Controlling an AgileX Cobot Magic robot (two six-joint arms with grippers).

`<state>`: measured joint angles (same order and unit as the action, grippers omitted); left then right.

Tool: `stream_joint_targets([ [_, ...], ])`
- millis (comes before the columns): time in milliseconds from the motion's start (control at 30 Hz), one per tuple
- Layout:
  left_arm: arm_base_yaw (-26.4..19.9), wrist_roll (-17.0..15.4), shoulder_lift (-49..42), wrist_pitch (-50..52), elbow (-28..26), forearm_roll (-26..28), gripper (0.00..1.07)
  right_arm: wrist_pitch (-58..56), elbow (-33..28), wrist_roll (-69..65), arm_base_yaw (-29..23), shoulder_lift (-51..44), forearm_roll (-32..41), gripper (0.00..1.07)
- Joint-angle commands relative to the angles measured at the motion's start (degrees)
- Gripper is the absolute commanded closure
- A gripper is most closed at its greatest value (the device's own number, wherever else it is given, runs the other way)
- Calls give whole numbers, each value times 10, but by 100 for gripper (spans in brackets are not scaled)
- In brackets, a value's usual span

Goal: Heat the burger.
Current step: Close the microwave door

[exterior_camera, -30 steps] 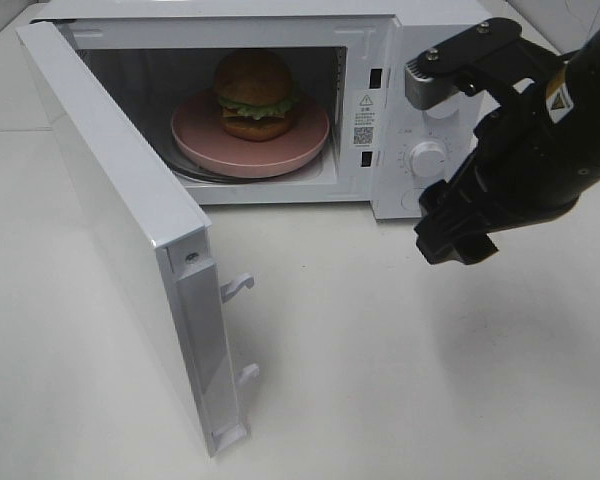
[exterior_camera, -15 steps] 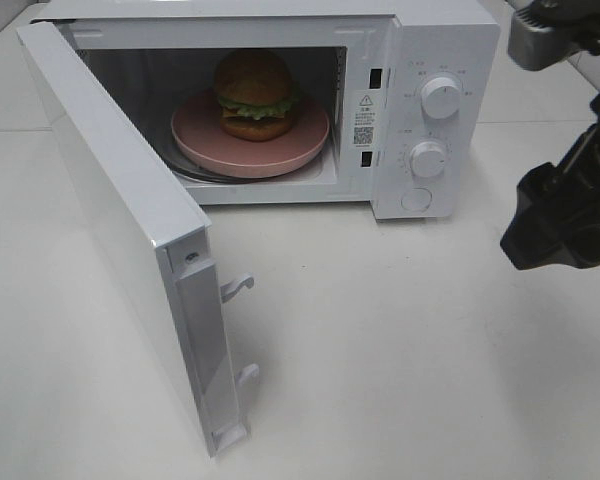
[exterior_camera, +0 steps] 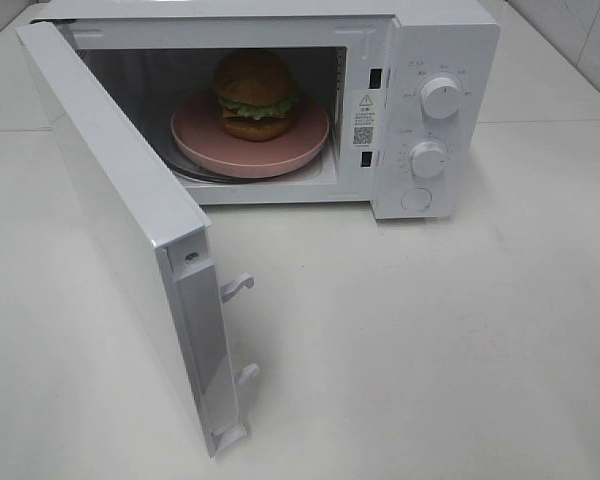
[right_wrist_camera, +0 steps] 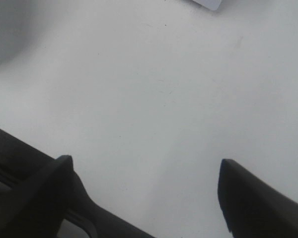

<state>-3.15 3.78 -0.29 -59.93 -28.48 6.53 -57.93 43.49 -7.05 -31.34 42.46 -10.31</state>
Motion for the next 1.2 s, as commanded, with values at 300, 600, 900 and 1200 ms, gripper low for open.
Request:
stream_joint_targets([
  [300, 0, -2, -12, 5, 1, 1, 6, 29, -85, -27, 137, -198, 0, 31],
  [600, 0, -2, -12, 5, 1, 1, 6, 52, -133, -2, 224, -331, 37, 31],
  [900, 0, -2, -12, 5, 1, 1, 6, 17, -140, -1, 272, -413, 56, 31],
  [1200, 0, -2, -12, 5, 1, 1, 6, 5, -149, 4, 282, -443, 60, 31],
])
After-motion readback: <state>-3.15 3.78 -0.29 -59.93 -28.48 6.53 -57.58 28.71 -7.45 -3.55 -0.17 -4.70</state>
